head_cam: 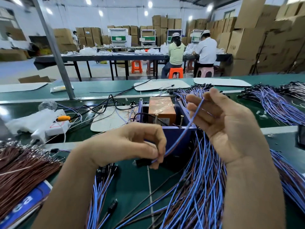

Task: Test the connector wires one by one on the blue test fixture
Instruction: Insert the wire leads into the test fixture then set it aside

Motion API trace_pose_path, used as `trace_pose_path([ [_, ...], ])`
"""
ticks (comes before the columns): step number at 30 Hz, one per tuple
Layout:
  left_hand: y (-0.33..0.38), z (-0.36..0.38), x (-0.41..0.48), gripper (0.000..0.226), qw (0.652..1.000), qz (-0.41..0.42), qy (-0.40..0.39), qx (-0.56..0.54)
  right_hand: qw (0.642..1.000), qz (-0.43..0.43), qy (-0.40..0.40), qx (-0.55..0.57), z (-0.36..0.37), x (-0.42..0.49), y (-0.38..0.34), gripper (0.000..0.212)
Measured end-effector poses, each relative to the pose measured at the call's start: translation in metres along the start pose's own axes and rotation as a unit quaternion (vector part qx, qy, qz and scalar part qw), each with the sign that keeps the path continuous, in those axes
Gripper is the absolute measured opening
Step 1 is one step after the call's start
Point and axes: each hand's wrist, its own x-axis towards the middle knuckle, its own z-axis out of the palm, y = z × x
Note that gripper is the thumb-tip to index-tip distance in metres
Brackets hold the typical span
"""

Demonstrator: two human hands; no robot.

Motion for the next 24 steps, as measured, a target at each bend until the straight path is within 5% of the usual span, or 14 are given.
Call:
trace_pose_path([
  [3, -0.009, -0.002, 0.005, 0.011, 0.988, -0.108, -0.011, 0.113, 0.995, -0.033, 0.079, 0.052, -0.004, 0.003, 0.004, 0.011],
  [7, -0.032, -0.006, 0.014, 0.018, 0.922, -0.269, 0.068, 0.271, 0.975, -0.123, 0.184, 0.027, -0.013, 0.006, 0.003, 0.019],
  [11, -0.041, -0.009, 0.017, 0.009, 0.880, -0.315, 0.079, 0.347, 0.967, -0.121, 0.225, -0.024, -0.015, 0.007, 0.004, 0.041],
  [13, -0.040, -0.008, 0.018, 0.007, 0.872, -0.290, 0.091, 0.383, 0.967, -0.097, 0.203, -0.119, -0.015, 0.007, 0.007, 0.051],
  [15, -0.035, -0.004, 0.024, 0.012, 0.903, -0.194, 0.150, 0.352, 0.960, -0.056, 0.146, -0.230, -0.012, 0.005, 0.011, 0.057],
  [18, -0.021, 0.013, 0.036, 0.017, 0.953, -0.027, 0.271, 0.135, 0.937, -0.019, 0.045, -0.345, -0.007, 0.005, 0.017, 0.057],
  [20, -0.016, 0.026, 0.043, 0.017, 0.949, 0.022, 0.314, 0.021, 0.920, -0.015, -0.015, -0.391, -0.004, 0.006, 0.023, 0.051],
  [24, -0.021, 0.036, 0.053, 0.020, 0.930, 0.045, 0.364, -0.009, 0.908, 0.038, -0.098, -0.407, -0.005, 0.008, 0.028, 0.048],
])
